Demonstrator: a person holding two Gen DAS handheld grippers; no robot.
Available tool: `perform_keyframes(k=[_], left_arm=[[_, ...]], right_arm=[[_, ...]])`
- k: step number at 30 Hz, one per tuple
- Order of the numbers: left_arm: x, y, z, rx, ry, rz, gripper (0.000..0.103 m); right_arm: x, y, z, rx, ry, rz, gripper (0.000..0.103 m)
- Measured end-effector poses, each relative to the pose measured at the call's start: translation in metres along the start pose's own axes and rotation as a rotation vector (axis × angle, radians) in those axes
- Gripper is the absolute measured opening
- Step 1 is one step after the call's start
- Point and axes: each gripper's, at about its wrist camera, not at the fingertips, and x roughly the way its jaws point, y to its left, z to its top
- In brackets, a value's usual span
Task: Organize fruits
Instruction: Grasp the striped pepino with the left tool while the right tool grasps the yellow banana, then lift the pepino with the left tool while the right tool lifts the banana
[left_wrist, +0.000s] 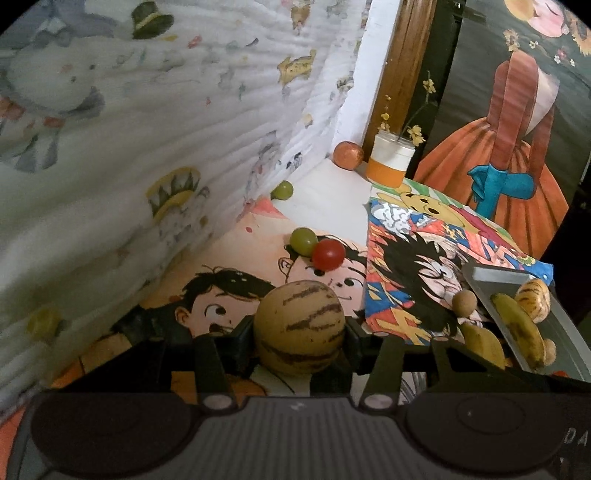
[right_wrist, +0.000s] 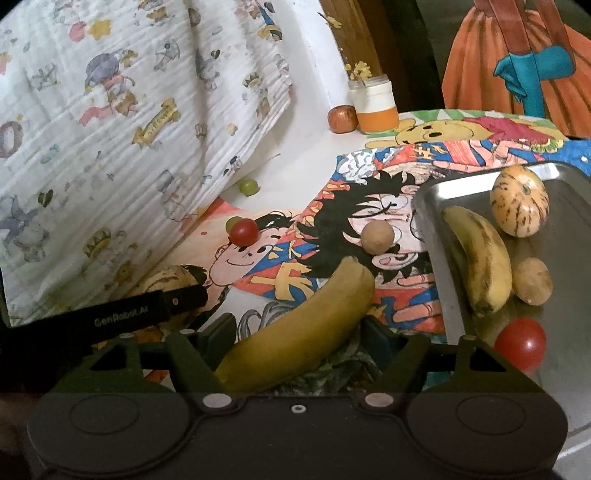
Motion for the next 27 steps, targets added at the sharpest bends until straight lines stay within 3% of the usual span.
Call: perform_keyframes(k=[14,27], left_arm=[[-0.018,-0.01,-0.013,0.008,0.017,-0.028,0.054],[-0.03,-0.015,-0.019,-0.002,0.015,-0.027,0.054]], right_arm=[[-0.008,-0.024,0.0,0.123,0.0,0.062,0.057],[-0.019,-0.028,-0.006,0.11,-0.029,0.084,0.053]])
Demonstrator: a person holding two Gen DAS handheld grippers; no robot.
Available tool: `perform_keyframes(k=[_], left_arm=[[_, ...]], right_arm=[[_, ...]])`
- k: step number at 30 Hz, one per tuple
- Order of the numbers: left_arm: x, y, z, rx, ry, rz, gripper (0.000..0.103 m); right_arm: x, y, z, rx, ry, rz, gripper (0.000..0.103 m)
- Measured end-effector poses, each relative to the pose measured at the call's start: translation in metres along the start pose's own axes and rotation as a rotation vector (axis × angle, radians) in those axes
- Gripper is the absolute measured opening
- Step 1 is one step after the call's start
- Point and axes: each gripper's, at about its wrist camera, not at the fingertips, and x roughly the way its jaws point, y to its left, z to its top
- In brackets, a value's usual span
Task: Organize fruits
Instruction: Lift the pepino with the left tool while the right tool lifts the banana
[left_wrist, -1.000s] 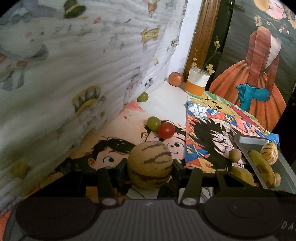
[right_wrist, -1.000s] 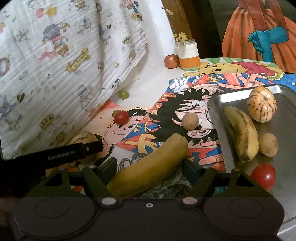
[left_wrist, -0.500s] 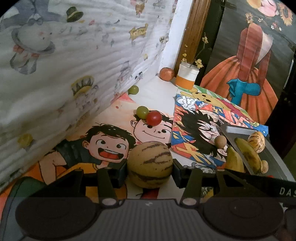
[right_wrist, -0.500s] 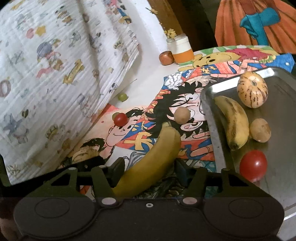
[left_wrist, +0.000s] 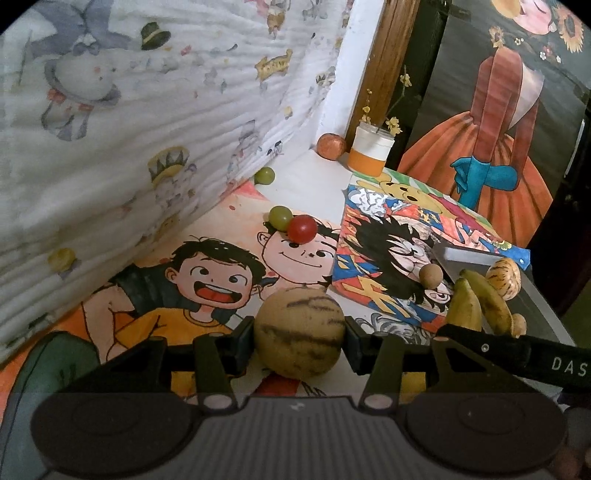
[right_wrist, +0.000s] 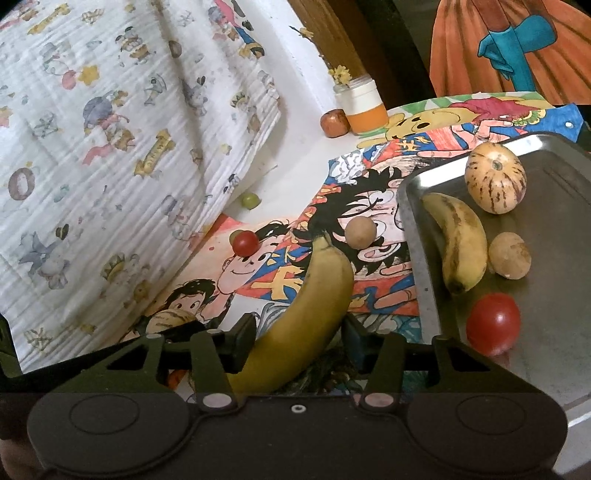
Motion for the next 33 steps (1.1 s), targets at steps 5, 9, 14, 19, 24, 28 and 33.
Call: perform_keyframes(k=[5,9,14,19,24,28,33], left_arm=[[-0.005,-0.005,-0.001,0.012,0.002,-0.006,0.054],[-0.003,-0.008,-0.002,0.019,0.007,-0.01,0.054],[-0.002,-0.007,-0.003,0.015,-0.001,-0.013,0.054],[-0.001,-0.001,-0.004,-0.017,-0.007,-0.027,0.054],[-0.003,0.003,-0.005,-0.04,-0.018,-0.017,0.054],[-0.006,0.007,-0.005,-0.071,-0.033,-0.006,0.054],[-0.008,0.012,-0.004,-0.104,-0.05,0.004,0.054]], right_arm=[[-0.001,-0.007,0.0,0.039,0.019,0.013,0.053],[0.002,-0.005,0.002,0.03,0.027,0.004,0.054],[0.01,0.001,0.007,0.008,0.035,-0.016,0.055],[0.019,0.008,0.011,-0.023,0.043,-0.038,0.056],[0.027,0.018,0.014,-0.075,0.042,-0.072,0.059],[0.034,0.027,0.015,-0.102,0.04,-0.105,0.062],[0.04,0.035,0.013,-0.107,0.032,-0.142,0.065]])
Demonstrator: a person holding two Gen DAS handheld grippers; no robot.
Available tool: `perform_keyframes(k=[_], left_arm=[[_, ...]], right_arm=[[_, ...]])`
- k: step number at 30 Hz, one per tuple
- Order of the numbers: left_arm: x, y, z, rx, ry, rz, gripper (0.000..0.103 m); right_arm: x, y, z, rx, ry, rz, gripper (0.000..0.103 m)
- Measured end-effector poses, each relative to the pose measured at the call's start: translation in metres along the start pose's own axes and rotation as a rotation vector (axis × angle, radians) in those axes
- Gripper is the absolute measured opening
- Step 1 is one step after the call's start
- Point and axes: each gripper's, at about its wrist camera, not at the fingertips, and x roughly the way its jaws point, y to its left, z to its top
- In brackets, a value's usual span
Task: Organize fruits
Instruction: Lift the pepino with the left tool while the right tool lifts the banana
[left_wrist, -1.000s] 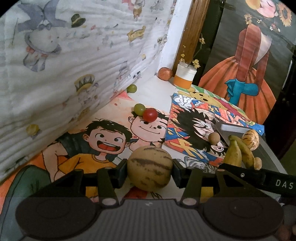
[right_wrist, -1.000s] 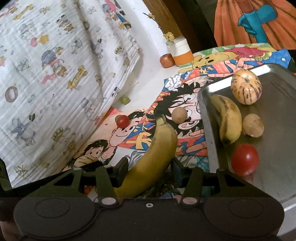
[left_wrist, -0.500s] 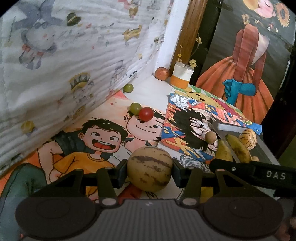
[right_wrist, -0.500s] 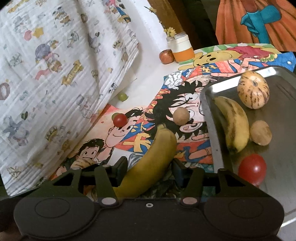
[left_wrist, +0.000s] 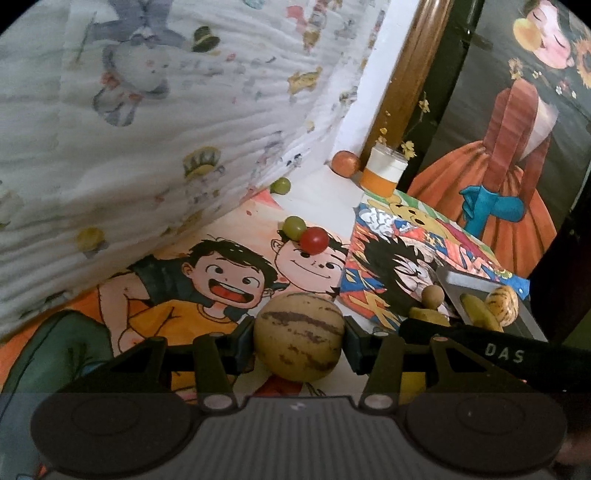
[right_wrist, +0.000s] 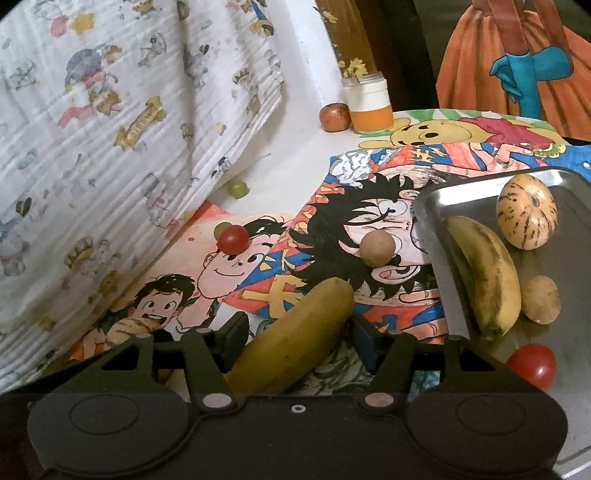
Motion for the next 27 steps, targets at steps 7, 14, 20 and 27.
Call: perform_keyframes(k=[7,14,20,27], left_arm=[[0.001,0.003,-0.001,-0.016,0.001,0.0,0.054],[0.0,0.002,-0.002,-0.012,0.002,0.002,0.054],[-0.007,-0.002,-0.005,-0.004,-0.004,-0.001,0.054],[-0.012,-0.006,-0.008,-0.002,-0.003,0.0,0.054]], right_arm=[[-0.001,0.007,-0.006,-0.025,-0.016,-0.028,0.068],[-0.007,0.003,-0.008,-0.004,-0.018,-0.02,0.061],[-0.017,-0.015,-0.011,0.09,-0.035,0.033,0.05],[-0.031,-0.024,-0.016,0.127,-0.083,0.089,0.043]])
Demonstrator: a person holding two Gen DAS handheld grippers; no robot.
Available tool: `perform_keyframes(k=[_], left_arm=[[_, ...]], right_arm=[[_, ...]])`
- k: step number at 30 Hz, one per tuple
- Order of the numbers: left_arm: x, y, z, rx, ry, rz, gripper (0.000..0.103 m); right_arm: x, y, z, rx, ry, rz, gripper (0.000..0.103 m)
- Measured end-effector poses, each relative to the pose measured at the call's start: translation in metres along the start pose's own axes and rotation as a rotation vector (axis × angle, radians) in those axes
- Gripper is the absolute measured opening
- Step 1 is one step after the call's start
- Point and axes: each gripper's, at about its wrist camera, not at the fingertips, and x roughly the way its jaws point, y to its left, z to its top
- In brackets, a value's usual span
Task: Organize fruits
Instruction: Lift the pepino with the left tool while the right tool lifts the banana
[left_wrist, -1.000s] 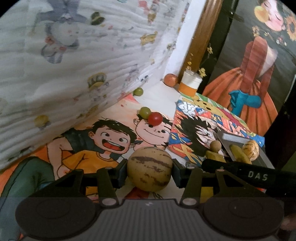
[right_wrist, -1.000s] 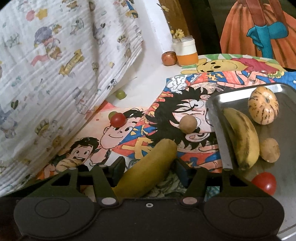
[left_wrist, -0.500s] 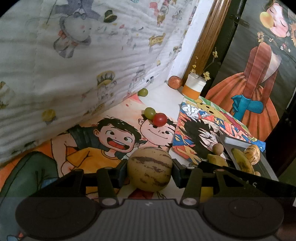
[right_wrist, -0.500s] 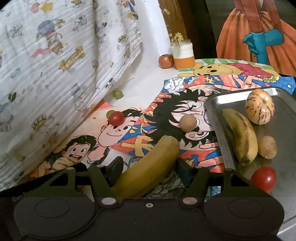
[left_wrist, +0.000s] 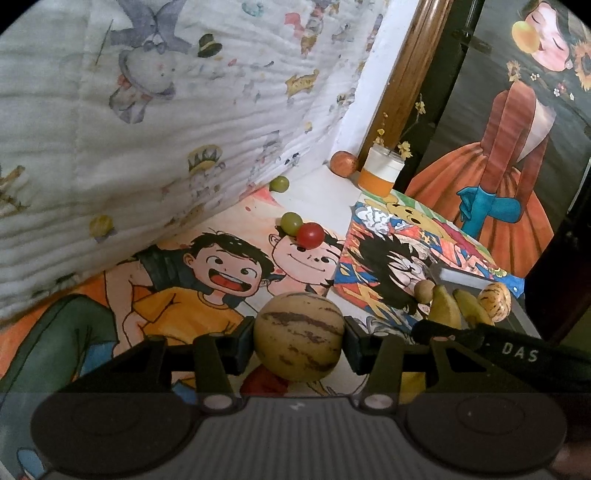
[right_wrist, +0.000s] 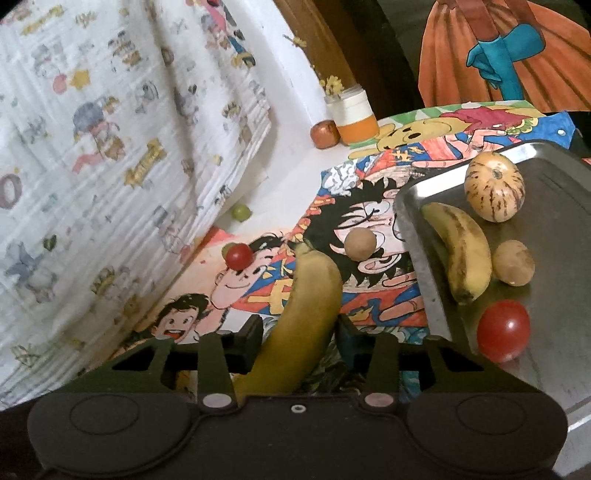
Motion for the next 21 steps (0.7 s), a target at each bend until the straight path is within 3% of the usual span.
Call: perform_keyframes(k=[7,21], left_arm=[[-0.006,-0.007,-0.003,0.003,-0.004,-0.001,0.054],[-0.024,-0.042,-0.011,0.0,-0.029,-0.012,0.054]], right_arm=[[-0.019,-0.007,0.0,0.047,-0.039,0.069,0.036],[-0.074,-0.035,0.004,0.089,-0.116,0.145,0.033]])
